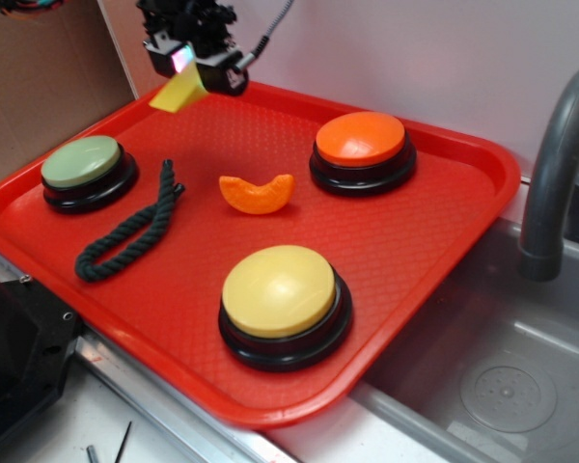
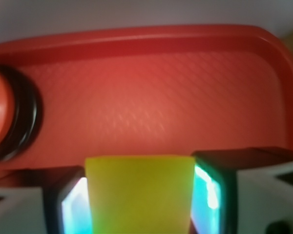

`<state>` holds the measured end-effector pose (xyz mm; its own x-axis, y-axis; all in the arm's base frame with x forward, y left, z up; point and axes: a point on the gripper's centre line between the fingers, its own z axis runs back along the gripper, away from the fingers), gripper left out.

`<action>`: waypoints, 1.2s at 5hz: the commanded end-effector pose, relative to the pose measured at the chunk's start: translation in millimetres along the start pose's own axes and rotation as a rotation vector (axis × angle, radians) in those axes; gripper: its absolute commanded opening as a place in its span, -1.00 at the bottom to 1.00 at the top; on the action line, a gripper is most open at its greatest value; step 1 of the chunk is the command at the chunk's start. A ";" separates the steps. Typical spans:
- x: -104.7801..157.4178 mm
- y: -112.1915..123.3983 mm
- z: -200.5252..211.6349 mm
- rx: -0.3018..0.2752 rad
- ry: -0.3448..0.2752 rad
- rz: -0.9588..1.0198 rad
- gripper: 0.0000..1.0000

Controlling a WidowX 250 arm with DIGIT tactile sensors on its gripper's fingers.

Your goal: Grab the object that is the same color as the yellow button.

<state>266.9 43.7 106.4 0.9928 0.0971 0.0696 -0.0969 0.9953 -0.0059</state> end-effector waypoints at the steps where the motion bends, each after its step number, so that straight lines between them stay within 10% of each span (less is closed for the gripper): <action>1: -21.5 -15.1 87.7 -0.015 0.001 0.033 -1.00; 4: -69.0 -31.9 109.9 -0.009 -0.096 -0.140 -1.00; 6: -78.8 -38.9 102.0 -0.055 -0.037 -0.105 -1.00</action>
<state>180.7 -4.6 193.4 0.9960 -0.0046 0.0887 0.0090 0.9987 -0.0496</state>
